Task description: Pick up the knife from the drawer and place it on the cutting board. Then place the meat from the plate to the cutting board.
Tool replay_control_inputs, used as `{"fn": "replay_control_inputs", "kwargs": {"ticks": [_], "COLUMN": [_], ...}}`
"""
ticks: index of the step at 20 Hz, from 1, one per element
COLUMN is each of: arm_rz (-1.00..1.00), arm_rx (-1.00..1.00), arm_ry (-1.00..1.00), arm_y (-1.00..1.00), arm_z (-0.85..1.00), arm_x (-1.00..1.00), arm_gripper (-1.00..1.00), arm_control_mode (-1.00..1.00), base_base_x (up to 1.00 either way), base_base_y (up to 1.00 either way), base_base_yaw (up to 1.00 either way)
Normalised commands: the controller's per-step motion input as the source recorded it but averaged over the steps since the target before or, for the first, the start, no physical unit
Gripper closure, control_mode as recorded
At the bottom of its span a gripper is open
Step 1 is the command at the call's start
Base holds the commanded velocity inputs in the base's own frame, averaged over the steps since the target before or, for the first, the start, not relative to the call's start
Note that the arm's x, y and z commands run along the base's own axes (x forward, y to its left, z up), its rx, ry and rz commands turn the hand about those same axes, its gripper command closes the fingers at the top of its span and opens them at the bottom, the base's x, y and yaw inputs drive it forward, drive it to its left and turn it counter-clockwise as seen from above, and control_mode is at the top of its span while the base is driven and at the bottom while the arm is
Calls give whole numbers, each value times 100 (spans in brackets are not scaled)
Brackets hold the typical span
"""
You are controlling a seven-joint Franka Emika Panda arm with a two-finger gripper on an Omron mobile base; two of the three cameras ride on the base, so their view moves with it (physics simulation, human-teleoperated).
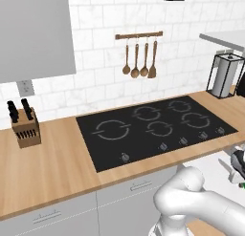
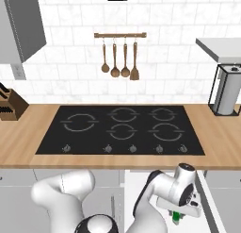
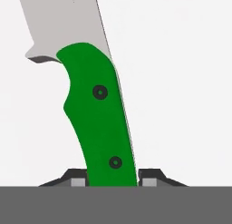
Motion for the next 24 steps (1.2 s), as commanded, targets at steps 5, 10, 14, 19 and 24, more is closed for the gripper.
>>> {"fn": "replay_control_inputs", "kwargs": {"ticks": [5,10,14,19,24], "arm_rz": [1,6,4,9,18], "arm_rx": [0,-2,-3,0,0], "arm_ry": [-10,-8,-4,-4,-1], "arm_y": [0,6,21,62,95], "arm_z": [100,100,100,72,32], "arm_x": [-28,0,4,57,96], "arm_gripper": [100,100,100,100,100], "arm_control_mode": [-100,-100,-100,-100,-100], "base_base_x": [0,0,0,0,0], "base_base_y": [0,0,0,0,0], "base_base_yaw": [0,0,0,0,0]}}
